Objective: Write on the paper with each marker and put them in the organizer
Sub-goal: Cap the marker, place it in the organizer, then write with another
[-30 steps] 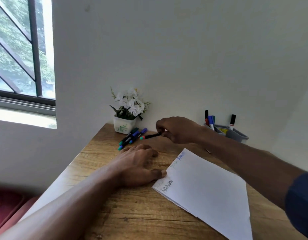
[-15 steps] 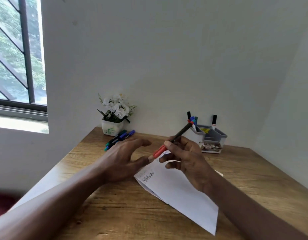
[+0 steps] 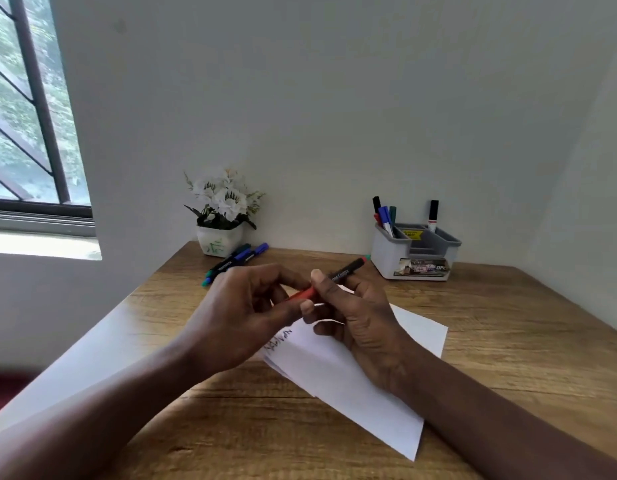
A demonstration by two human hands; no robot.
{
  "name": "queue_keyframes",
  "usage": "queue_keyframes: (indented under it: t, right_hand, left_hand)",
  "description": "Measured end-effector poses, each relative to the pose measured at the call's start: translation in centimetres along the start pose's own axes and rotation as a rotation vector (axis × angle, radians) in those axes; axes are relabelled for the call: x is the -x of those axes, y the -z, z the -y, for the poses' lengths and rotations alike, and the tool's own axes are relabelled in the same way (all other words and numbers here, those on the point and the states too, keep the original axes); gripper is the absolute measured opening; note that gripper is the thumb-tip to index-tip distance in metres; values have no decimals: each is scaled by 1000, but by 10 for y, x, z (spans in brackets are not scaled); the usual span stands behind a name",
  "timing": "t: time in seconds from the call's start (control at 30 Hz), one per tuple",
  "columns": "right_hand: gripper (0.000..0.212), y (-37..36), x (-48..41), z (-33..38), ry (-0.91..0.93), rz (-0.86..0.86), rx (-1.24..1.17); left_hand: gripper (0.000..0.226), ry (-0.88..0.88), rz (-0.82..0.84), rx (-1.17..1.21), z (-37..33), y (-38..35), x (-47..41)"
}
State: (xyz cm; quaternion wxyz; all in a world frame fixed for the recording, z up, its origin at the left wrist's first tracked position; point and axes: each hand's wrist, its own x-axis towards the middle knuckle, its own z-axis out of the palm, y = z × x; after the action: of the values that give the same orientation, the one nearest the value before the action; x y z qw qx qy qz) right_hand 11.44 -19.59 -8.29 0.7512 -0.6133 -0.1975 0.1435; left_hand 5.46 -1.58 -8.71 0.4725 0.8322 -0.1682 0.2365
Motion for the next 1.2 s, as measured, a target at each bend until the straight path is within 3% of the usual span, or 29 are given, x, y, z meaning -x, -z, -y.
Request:
queue_keyframes:
  t: [0.23, 0.73, 0.97, 1.1, 1.2]
  right_hand:
    - [12, 3, -4, -2, -89, 51, -33]
    - [24, 1, -1, 2, -102, 97, -19]
    - [33, 0, -2, 2, -101, 51, -136]
    - [22, 1, -3, 3, -141, -23, -242]
    - [19, 0, -4, 3, -154, -71, -260]
  left_hand:
    - [10, 76, 112, 125, 8, -2, -2]
    - [28, 230, 327, 265, 2, 18, -4]
    - [31, 295, 234, 275, 3, 23, -4]
    - [33, 317, 101, 230, 12, 33, -7]
    - [27, 288, 36, 70, 16, 33, -8]
